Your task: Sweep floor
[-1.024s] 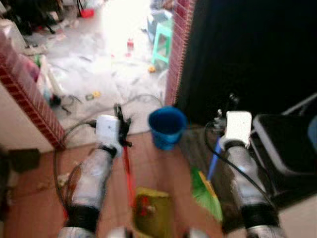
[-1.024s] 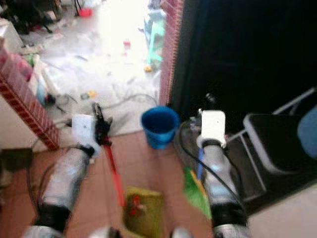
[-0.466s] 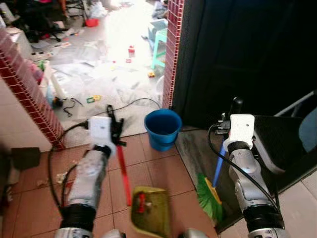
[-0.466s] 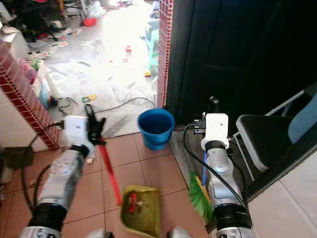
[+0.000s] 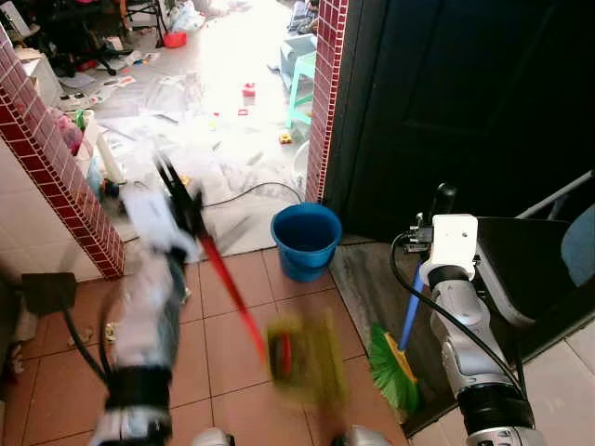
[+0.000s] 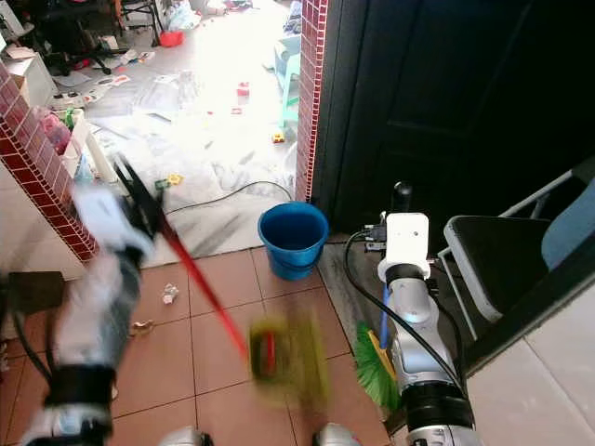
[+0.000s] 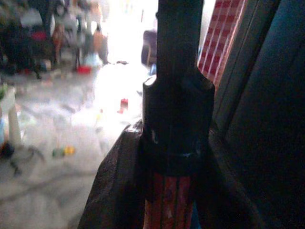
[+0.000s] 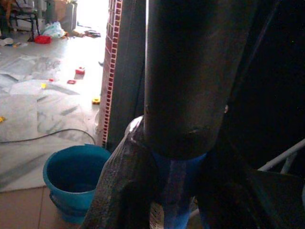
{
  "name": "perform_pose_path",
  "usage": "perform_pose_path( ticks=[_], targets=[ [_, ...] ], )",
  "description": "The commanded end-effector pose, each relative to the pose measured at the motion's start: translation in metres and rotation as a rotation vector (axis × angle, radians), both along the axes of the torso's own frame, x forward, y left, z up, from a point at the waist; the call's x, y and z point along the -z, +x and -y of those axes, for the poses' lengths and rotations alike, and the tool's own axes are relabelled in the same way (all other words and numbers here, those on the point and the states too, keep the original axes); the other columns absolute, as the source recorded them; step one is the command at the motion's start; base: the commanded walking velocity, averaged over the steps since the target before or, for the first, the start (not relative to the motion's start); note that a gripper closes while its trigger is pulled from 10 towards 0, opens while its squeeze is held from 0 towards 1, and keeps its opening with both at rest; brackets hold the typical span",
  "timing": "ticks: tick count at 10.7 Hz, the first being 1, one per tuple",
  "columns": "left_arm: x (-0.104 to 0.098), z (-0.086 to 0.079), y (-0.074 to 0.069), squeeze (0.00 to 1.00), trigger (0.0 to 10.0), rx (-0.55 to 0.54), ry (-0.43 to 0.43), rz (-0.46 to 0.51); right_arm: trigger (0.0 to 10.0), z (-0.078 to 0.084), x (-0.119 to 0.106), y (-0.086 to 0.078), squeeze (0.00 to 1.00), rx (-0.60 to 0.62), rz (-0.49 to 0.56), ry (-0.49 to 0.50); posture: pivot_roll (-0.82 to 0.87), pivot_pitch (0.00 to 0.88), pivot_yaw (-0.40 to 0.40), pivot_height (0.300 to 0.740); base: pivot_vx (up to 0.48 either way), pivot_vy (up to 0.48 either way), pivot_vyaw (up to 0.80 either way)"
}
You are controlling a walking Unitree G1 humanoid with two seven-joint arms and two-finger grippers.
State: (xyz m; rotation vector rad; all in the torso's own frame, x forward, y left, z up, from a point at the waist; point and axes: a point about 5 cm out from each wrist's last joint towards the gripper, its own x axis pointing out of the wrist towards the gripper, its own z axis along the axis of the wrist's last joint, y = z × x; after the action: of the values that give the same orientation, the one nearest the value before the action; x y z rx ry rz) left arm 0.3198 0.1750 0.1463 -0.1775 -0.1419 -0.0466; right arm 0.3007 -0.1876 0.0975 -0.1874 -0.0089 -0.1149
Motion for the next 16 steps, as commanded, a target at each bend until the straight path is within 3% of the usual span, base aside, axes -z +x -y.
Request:
perform_pose_path(
  ticks=[1, 6, 10, 16],
  targets=[
    [-0.034, -0.002, 0.004, 0.0, 10.0, -0.011, -0.009, 0.129, 10.0, 0.003, -0.003, 0.002, 0.0, 0.005, 0.006, -0.024, -0.07, 0.0, -0.01, 0.74, 0.0, 0.0, 0.0],
    [-0.095, -0.007, 0.01, 0.0, 10.0, -0.011, -0.072, 0.307, 10.0, 0.002, -0.002, 0.004, 0.0, -0.009, 0.0, -0.029, -0.07, 0.0, -0.013, 0.74, 0.424, 0.0, 0.0],
    [-0.11, -0.016, 0.016, 0.0, 10.0, -0.044, -0.074, 0.334, 10.0, -0.001, -0.002, 0.006, 0.0, -0.027, 0.003, -0.032, -0.07, 0.0, -0.014, 0.74, 0.44, 0.0, 0.0],
    [-0.127, -0.029, 0.019, 0.0, 10.0, -0.108, -0.038, 0.388, 10.0, -0.001, 0.001, 0.004, 0.0, -0.037, -0.008, -0.039, -0.07, 0.0, -0.017, 0.74, 0.401, 0.262, 0.0]
  ],
)
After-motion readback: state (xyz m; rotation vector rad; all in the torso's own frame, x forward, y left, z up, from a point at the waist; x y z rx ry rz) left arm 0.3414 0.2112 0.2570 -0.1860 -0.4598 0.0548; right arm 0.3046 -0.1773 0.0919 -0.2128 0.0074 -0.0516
